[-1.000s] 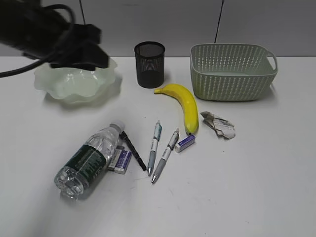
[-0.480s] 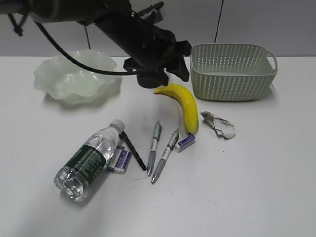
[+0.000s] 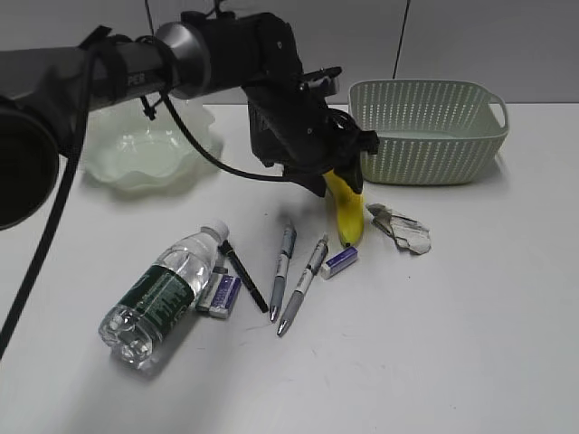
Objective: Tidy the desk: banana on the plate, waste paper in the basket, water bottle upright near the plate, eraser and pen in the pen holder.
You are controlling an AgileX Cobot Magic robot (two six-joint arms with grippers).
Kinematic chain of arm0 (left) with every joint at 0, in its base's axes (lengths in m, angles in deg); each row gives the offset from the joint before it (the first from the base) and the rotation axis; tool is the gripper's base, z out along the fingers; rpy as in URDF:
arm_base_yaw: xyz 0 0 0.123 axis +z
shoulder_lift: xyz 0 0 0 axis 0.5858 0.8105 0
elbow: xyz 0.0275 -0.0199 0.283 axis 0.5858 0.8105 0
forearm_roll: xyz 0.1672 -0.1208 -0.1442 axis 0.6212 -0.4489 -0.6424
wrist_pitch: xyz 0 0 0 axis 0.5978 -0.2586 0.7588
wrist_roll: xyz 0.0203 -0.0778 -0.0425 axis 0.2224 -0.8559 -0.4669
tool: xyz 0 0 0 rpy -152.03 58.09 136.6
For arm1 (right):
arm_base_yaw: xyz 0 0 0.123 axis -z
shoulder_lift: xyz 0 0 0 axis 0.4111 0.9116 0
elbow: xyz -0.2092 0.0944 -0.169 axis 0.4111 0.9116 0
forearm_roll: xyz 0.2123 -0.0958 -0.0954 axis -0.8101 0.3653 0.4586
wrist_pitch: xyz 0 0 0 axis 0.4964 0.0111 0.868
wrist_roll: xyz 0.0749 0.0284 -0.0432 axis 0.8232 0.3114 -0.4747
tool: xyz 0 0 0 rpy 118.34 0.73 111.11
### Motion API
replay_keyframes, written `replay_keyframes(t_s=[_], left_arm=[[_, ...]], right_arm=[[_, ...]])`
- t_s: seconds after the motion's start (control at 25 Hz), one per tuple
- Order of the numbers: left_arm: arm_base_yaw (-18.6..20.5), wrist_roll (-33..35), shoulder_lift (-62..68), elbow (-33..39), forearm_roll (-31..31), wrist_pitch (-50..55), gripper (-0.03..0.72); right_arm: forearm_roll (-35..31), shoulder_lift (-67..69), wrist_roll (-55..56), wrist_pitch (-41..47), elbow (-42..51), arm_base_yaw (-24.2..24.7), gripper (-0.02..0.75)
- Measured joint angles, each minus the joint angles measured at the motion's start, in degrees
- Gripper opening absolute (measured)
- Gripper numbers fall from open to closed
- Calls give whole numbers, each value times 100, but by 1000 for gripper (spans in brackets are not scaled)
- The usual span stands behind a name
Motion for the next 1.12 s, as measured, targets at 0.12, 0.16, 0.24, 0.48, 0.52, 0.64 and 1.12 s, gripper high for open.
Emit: replay_keyframes(t_s=[0.12,0.16,0.24,0.48,0.52,0.64,1.12], left_arm=[[-91,-71,172,-202,124,-1,442],[-115,-77,216,-254,137,-41,454],[-157,-91,270,-289,216,-152,491],[-193,-231,542,-348,631,-211,546],[-193,-231,542,-369,638,-222,532],[-193,-236,547,-387,638,-243,384],[-193,-236,244,-974,780,1243,317]], right_arm=[[0,0,0,0,0,0,298],[0,0,0,0,0,0,298],[0,0,0,0,0,0,298],[0,0,0,0,0,0,298],[0,0,0,0,0,0,298],[0,0,0,0,0,0,298],[0,0,0,0,0,0,299]])
